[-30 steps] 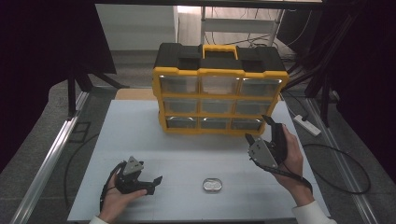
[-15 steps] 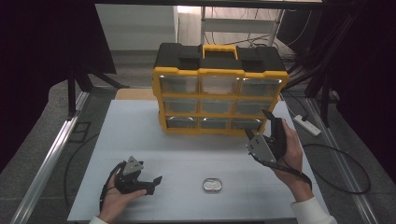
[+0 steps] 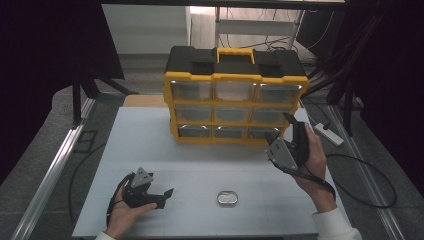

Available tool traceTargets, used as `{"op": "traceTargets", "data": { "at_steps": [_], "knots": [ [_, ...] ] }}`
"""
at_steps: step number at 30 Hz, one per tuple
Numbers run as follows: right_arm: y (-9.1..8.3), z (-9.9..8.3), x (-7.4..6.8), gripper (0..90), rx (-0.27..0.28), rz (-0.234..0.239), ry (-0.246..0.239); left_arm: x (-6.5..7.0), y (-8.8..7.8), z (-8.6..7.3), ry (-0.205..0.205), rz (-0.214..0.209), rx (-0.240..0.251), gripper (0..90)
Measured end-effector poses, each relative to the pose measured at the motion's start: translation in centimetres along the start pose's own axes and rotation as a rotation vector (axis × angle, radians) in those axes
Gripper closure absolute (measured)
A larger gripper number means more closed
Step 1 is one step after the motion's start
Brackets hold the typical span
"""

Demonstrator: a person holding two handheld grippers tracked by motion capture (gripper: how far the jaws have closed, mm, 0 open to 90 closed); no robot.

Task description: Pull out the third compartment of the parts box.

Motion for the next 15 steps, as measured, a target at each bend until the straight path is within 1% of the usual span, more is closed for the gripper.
{"op": "traceTargets", "data": {
  "at_steps": [8, 15],
  "knots": [
    [0.33, 0.02, 0.74, 15.7, -0.001, -0.012, 0.003, -0.01, -0.02, 0.01, 0.000, 0.001, 0.001, 7.8],
    [0.72, 0.24, 1.05, 15.8, 0.003, -0.014, -0.008, -0.02, -0.05, 0.01, 0.000, 0.001, 0.001, 7.7]
  ]
}}
Point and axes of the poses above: each handheld gripper's, and its own axes: y roughly forward along the jaws, z roughly out of its top, x roughly to its right, the point moved 6 cm from there along y, roughly forward along the jaws, and after that the axes turned 14 degrees about x, right-handed, at the moved point
